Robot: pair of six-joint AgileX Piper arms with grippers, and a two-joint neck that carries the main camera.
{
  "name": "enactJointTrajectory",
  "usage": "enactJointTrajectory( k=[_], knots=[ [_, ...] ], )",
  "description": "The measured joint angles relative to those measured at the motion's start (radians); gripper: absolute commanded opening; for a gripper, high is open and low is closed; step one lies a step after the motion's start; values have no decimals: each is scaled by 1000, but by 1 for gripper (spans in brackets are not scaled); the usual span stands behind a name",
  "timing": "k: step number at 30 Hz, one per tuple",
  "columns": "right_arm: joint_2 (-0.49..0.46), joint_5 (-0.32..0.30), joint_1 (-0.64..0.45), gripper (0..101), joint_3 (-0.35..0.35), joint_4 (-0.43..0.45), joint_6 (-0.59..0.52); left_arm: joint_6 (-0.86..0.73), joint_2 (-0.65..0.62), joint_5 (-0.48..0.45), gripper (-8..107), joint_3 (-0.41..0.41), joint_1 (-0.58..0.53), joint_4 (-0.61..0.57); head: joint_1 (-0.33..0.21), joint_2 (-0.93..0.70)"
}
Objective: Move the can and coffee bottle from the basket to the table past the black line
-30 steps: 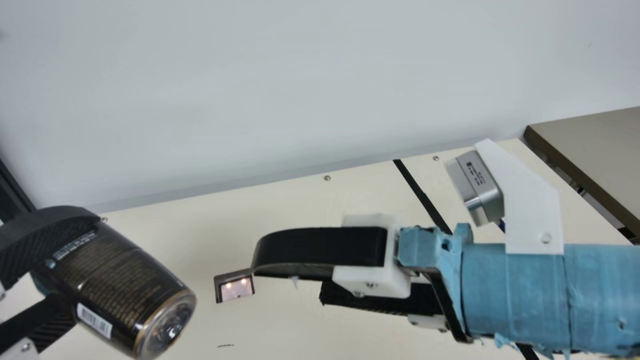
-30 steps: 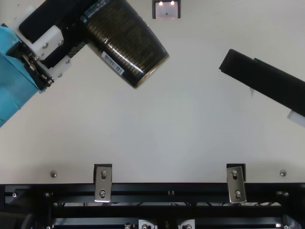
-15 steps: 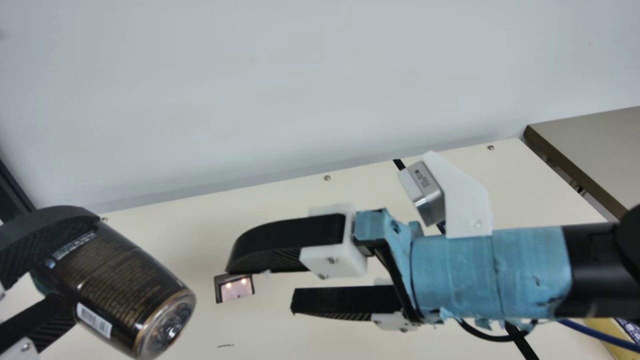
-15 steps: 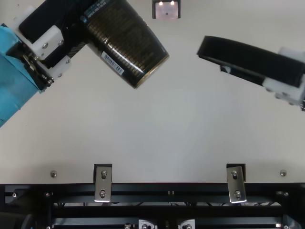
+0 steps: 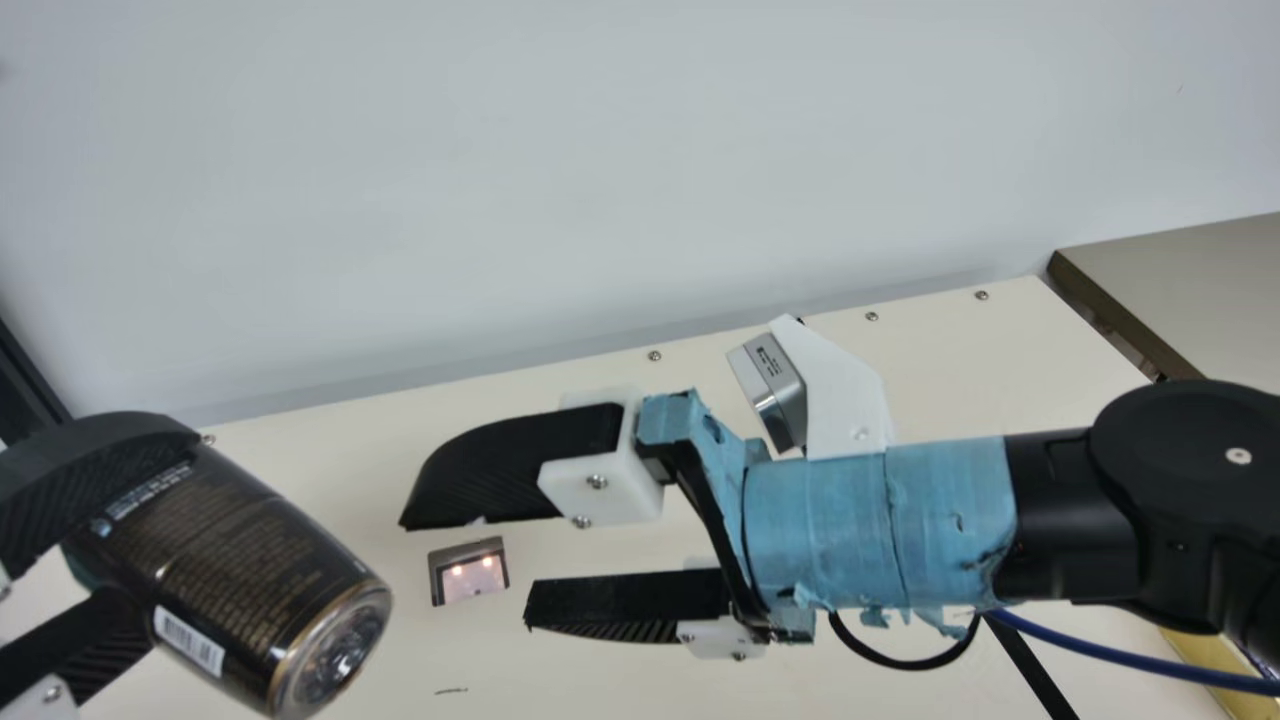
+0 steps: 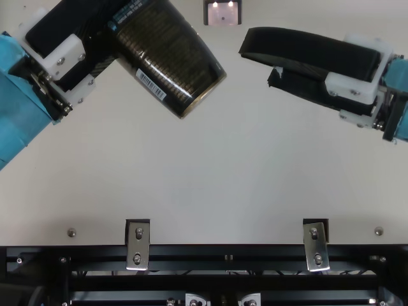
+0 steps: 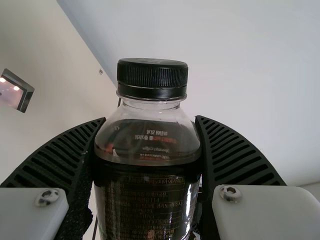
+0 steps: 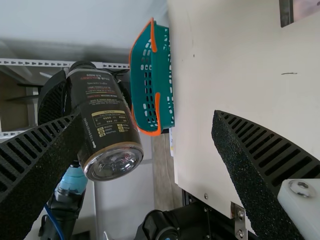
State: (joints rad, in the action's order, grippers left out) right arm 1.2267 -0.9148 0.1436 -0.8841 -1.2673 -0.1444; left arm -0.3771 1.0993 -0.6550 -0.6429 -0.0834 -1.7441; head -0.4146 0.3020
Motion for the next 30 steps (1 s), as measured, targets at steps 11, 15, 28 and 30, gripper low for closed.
enactJointTrajectory(
  k=[11,15,28,30],
  knots=[
    [0,0,0,101,0,0,0,0,0,0,10,0,0,0,0,0],
    [0,0,0,101,0,0,0,0,0,0,10,0,0,0,0,0],
    [0,0,0,101,0,0,0,0,0,0,10,0,0,0,87,-133],
    [0,0,0,101,0,0,0,0,0,0,10,0,0,0,102,-184]
  ],
)
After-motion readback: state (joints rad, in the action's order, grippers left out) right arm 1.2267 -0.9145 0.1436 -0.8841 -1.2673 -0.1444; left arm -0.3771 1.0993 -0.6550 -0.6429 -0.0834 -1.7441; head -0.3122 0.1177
